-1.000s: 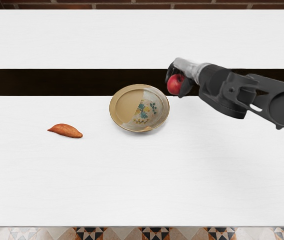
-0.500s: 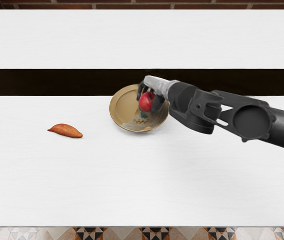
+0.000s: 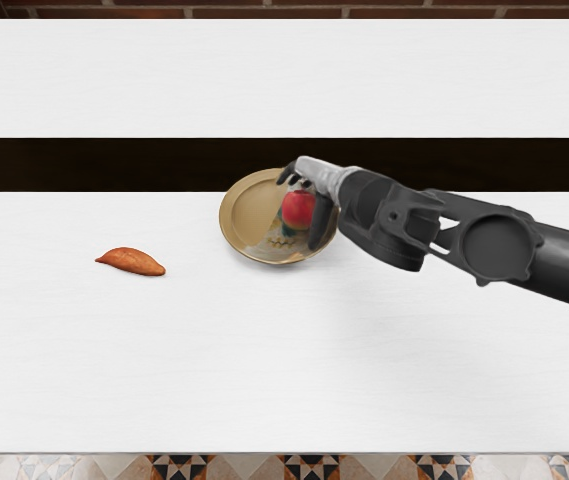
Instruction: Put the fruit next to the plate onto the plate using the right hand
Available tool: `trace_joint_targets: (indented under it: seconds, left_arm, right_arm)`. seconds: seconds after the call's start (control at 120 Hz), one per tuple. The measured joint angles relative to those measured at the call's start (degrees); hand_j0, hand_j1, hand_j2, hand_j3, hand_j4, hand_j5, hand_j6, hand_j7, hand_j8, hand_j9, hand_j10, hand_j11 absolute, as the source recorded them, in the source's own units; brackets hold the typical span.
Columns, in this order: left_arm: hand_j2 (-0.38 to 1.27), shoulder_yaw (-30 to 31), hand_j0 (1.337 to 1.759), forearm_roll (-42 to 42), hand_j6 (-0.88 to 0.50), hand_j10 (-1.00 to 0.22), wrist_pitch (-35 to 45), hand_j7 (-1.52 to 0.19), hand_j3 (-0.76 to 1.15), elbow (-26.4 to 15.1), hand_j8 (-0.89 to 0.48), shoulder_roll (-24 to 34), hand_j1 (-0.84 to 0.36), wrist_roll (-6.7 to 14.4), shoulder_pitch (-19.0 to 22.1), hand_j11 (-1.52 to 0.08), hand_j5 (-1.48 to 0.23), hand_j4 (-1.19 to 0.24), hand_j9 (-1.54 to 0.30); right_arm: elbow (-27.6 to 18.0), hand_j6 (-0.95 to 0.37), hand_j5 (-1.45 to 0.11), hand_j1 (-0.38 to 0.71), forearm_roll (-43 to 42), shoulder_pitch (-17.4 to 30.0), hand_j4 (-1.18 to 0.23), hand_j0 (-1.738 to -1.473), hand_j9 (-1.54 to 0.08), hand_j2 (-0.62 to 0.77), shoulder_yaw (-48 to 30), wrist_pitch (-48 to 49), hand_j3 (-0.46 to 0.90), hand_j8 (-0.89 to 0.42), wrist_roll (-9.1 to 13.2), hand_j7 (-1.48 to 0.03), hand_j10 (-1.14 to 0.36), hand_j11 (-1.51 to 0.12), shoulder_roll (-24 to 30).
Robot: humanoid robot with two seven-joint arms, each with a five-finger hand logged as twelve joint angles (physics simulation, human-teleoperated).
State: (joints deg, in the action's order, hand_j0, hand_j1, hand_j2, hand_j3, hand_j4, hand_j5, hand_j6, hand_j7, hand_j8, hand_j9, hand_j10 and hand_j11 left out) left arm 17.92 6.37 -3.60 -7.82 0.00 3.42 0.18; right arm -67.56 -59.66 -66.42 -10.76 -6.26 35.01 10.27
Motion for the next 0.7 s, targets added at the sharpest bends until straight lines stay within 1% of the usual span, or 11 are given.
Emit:
trace_joint_targets:
  seconds: [0.083,0.158,0.225,0.308,0.4,0.467,0.575,0.7]
  left_arm:
    - [0.05,0.0,1.658,0.0,-0.24,-0.24,0.0,-0.32,0.00,0.0,-0.24,0.0,0.06,0.0,0.0,-0.32,-0.32,-0.24,-0.32]
    - [0.05,0.0,1.658,0.0,-0.24,-0.24,0.0,-0.32,0.00,0.0,-0.24,0.0,0.06,0.0,0.0,-0.32,-0.32,-0.24,-0.32]
    - [0.05,0.0,1.658,0.0,-0.24,-0.24,0.0,-0.32,0.00,0.0,-0.24,0.0,0.06,0.0,0.0,-0.32,-0.32,-0.24,-0.32]
    - [0.05,0.0,1.658,0.0,-0.24,-0.24,0.0,-0.32,0.00,0.0,-0.24,0.0,0.06,0.0,0.0,-0.32,-0.32,-0.24,-0.32]
    - [0.05,0.0,1.658,0.0,-0.24,-0.24,0.0,-0.32,0.00,0.0,-0.24,0.0,0.06,0.0,0.0,-0.32,-0.32,-0.24,-0.32]
    - [0.05,0.0,1.658,0.0,-0.24,-0.24,0.0,-0.32,0.00,0.0,-0.24,0.0,0.06,0.0,0.0,-0.32,-0.32,-0.24,-0.32]
    - [0.05,0.0,1.658,0.0,-0.24,-0.24,0.0,-0.32,0.00,-0.1,-0.24,0.0,0.06,0.0,0.1,-0.32,-0.32,-0.24,-0.32]
    - [0.05,0.0,1.658,0.0,-0.24,-0.24,0.1,-0.32,0.00,0.0,-0.24,0.0,0.06,0.0,0.3,-0.32,-0.32,-0.24,-0.32]
  right_arm:
    - [-3.0,-0.13,-0.28,-0.17,3.1,-0.3,-0.19,-1.656,-0.28,0.01,-2.2,1.4,0.00,-0.14,0.0,-0.27,-0.20,-0.27,2.4]
    - [-7.7,-0.10,-0.21,-0.21,7.3,-0.7,-0.14,-1.657,-0.20,0.00,-5.4,4.7,0.00,-0.11,0.0,-0.20,-0.15,-0.20,7.3]
    - [-10.9,-0.08,-0.16,-0.24,11.3,-0.8,-0.11,-1.657,-0.16,0.00,-8.5,8.8,0.00,-0.09,0.0,-0.16,-0.12,-0.16,11.5]
    - [-13.0,-0.07,-0.12,-0.26,18.2,-0.8,-0.08,-1.657,-0.12,0.00,-12.7,16.9,0.00,-0.07,0.0,-0.12,-0.09,-0.12,16.8]
    - [-13.7,-0.05,-0.09,-0.28,28.2,-0.7,-0.07,-1.658,-0.09,0.00,-16.4,29.5,0.00,-0.06,0.0,-0.09,-0.07,-0.09,24.6]
    - [-13.4,-0.05,-0.08,-0.29,35.5,-0.7,-0.06,-1.658,-0.08,0.00,-17.9,35.0,0.00,-0.05,0.0,-0.08,-0.06,-0.08,30.2]
    - [-12.4,-0.04,-0.06,-0.30,43.7,-0.7,-0.05,-1.658,-0.06,0.00,-19.5,39.1,0.00,-0.04,0.0,-0.06,-0.05,-0.06,37.1]
    - [-11.4,-0.04,-0.05,-0.31,47.9,-0.6,-0.04,-1.658,-0.05,0.00,-20.1,40.6,0.00,-0.04,0.0,-0.05,-0.04,-0.05,40.2]
